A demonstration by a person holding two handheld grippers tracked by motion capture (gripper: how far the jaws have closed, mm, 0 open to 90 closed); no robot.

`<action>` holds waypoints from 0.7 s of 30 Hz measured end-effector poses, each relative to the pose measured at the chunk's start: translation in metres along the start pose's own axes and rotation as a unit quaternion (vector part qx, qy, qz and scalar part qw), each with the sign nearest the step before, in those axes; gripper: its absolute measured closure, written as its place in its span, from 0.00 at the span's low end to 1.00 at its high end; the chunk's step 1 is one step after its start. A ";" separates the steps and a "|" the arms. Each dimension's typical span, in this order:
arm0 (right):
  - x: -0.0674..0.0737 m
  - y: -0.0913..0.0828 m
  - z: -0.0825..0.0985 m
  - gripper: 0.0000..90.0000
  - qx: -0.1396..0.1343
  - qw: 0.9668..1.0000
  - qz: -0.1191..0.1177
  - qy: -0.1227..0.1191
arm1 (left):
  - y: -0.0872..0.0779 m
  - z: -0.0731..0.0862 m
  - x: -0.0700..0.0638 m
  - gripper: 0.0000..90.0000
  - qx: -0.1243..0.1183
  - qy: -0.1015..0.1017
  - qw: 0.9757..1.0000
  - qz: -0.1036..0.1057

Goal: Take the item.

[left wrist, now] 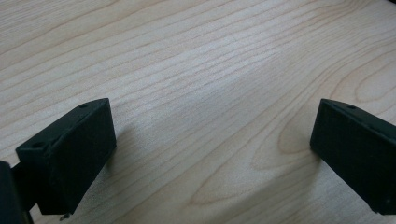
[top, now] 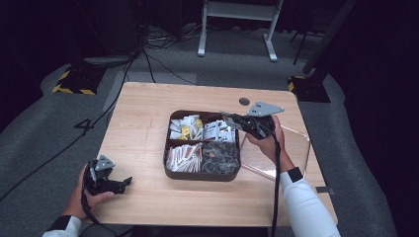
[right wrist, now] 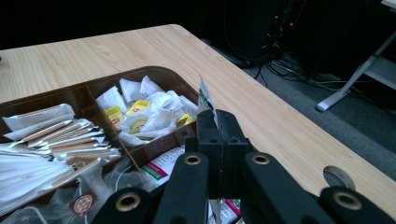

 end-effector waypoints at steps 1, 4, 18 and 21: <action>0.001 -0.004 0.001 1.00 -0.002 1.000 -0.001 0.000 | 0.000 0.000 0.000 0.01 0.000 0.000 1.000 0.000; 0.002 -0.008 0.001 1.00 -0.003 1.000 -0.003 0.000 | 0.000 0.000 0.000 0.01 0.000 0.000 1.000 0.000; 0.016 -0.031 0.005 1.00 -0.010 1.000 -0.021 -0.004 | 0.000 0.000 0.000 0.01 0.000 0.000 1.000 -0.001; 0.018 -0.036 0.006 1.00 -0.012 1.000 -0.025 -0.004 | 0.000 0.000 0.000 0.01 0.000 0.000 1.000 -0.001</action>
Point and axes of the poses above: each handheld gripper's, and its own axes: y roughly forward along the jaws, z roughly out of its underside, x roughly to its left, the point moved 3 cm from there along y, roughly forward along the jaws, and after that the axes turned 13 degrees about -x, right-handed, at the moved point
